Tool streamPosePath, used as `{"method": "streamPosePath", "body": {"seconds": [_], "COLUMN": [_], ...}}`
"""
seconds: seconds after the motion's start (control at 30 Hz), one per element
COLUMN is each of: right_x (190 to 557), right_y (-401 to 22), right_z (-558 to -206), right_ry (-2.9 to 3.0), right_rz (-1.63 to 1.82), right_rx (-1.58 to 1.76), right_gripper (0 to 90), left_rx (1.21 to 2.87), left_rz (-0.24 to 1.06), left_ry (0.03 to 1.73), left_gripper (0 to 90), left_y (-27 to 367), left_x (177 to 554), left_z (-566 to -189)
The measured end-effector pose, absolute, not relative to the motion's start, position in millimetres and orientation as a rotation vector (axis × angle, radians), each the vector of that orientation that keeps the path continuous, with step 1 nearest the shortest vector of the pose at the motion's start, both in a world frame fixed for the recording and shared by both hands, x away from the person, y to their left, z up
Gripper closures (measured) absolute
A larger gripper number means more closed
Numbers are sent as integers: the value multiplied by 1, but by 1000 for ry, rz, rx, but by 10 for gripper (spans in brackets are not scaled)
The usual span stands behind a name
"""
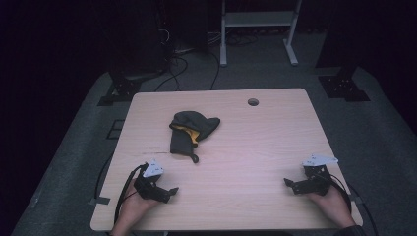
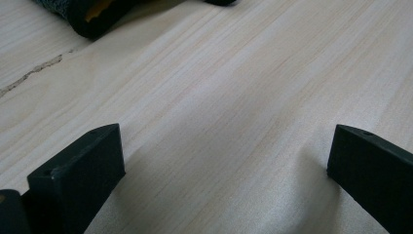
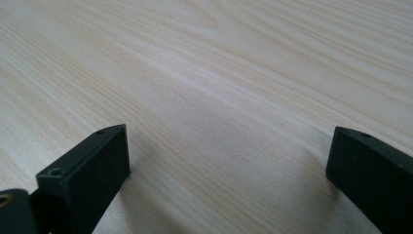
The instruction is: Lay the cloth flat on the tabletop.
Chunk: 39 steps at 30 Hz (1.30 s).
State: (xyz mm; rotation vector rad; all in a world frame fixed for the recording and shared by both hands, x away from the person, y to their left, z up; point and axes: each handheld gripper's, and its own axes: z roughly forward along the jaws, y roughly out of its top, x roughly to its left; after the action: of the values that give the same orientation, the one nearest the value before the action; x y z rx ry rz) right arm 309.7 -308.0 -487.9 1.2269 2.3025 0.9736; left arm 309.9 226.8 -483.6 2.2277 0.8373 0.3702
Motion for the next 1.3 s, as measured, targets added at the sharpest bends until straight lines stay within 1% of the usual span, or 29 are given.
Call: {"method": "streamPosePath", "body": {"seconds": [0.5,0.7,1.0,1.3], "right_x": [310,310,310,310], "right_y": [-308,-308,-308,-308], "right_z": [-488,-488,-488,-488], "right_ry": [2303,2303,2304,2304], "right_rz": [973,973,972,972], "right_rx": [1226,1227,1225,1224], "right_gripper": [12,12,12,12], "left_rx": [2229,2197,2136,2093], "left_rz": [373,408,461,476], "left_ry": [843,846,858,855], "left_gripper": [0,0,0,0], "left_y": [229,229,221,210], "left_x": [310,313,339,365], "left_z": [-483,-475,-458,-447]}}
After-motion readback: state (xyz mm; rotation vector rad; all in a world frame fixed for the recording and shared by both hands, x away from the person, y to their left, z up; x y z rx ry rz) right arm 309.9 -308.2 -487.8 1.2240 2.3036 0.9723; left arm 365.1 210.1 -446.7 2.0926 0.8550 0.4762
